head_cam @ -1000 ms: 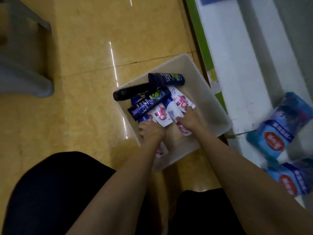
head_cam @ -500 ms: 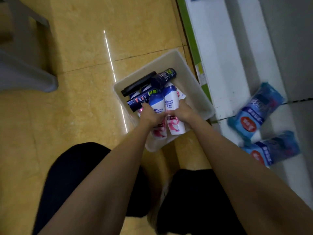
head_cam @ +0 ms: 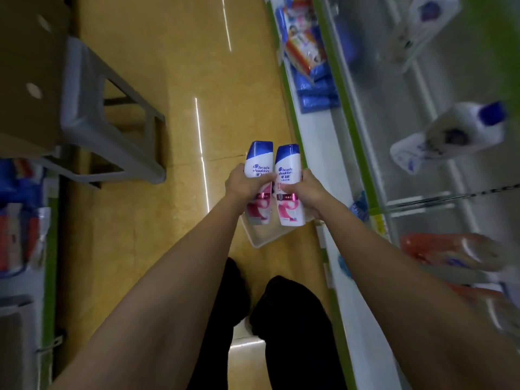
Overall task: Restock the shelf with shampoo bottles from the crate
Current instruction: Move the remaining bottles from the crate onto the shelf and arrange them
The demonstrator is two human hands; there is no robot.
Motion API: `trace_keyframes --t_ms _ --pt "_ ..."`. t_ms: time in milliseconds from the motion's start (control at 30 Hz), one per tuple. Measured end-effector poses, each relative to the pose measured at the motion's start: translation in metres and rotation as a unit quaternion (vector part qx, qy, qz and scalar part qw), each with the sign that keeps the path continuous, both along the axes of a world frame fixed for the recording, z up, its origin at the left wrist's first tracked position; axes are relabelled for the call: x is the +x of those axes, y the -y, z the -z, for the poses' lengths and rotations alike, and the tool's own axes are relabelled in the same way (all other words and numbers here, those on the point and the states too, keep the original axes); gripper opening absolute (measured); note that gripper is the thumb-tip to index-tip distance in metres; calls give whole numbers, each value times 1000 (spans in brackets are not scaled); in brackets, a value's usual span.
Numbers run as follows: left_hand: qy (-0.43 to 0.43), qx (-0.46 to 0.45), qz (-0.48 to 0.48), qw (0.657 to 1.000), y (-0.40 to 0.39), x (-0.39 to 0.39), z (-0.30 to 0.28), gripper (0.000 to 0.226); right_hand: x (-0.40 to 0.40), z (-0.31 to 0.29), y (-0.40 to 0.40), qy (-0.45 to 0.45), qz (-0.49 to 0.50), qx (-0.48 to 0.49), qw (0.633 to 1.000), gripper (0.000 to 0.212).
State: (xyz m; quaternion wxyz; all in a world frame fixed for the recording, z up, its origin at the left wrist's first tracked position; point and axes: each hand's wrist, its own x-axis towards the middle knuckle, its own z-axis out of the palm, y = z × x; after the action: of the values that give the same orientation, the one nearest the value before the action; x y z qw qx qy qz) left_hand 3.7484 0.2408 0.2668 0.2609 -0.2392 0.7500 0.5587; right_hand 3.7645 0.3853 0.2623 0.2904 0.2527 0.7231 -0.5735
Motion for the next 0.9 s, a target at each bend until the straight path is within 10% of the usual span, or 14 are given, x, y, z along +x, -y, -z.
trace_keyframes --t_ms 200,900 --pt "-15 74 37 996 15 -11 -132 14 -10 -132 6 -31 20 -15 999 18" --pt "-182 98 245 947 50 -155 -381 16 -94 -388 52 -252 153 86 952 36"
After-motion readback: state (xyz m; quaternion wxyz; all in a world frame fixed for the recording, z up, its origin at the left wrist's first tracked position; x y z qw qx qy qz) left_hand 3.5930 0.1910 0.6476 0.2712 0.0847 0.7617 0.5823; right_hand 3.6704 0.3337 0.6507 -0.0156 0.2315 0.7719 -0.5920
